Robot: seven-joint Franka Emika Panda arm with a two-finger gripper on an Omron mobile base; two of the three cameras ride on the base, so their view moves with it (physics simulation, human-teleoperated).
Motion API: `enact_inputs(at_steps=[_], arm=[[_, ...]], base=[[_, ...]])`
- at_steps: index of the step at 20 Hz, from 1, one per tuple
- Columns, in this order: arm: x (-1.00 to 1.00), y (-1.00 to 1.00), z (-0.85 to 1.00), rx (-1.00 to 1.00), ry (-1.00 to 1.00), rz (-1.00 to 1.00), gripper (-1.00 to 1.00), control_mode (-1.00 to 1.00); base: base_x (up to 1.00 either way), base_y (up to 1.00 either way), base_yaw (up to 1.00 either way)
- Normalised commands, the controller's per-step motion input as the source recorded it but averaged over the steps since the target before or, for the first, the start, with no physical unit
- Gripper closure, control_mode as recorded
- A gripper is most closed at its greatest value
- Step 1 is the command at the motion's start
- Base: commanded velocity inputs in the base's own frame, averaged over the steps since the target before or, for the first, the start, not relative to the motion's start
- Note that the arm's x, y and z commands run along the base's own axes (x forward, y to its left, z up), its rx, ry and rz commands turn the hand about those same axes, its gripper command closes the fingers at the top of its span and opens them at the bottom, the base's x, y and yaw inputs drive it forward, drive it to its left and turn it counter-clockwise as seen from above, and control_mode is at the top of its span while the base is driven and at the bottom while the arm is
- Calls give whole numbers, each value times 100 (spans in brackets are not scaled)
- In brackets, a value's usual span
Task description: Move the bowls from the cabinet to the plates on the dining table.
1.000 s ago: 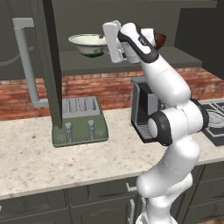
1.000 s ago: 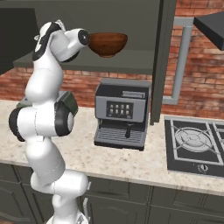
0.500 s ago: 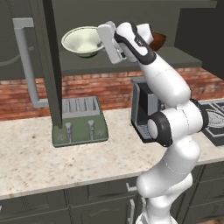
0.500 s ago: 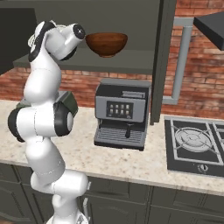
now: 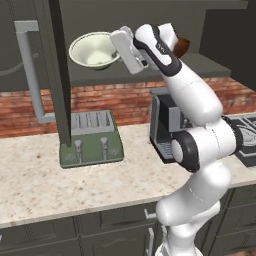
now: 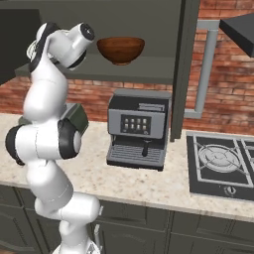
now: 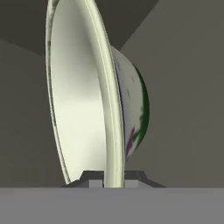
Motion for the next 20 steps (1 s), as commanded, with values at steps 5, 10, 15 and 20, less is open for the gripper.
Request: enact_inputs(at_steps=[5, 10, 15, 20], arm=[[-44, -9, 35, -4, -15, 0, 100, -100], [-68, -22, 36, 0, -20, -5, 100, -100], [-87, -21, 12, 0, -16, -12, 100, -100], [-99, -28, 4, 0, -1, -11, 100, -100]], base=[[0, 0, 0], [0, 0, 0], [0, 0, 0], [0, 0, 0]])
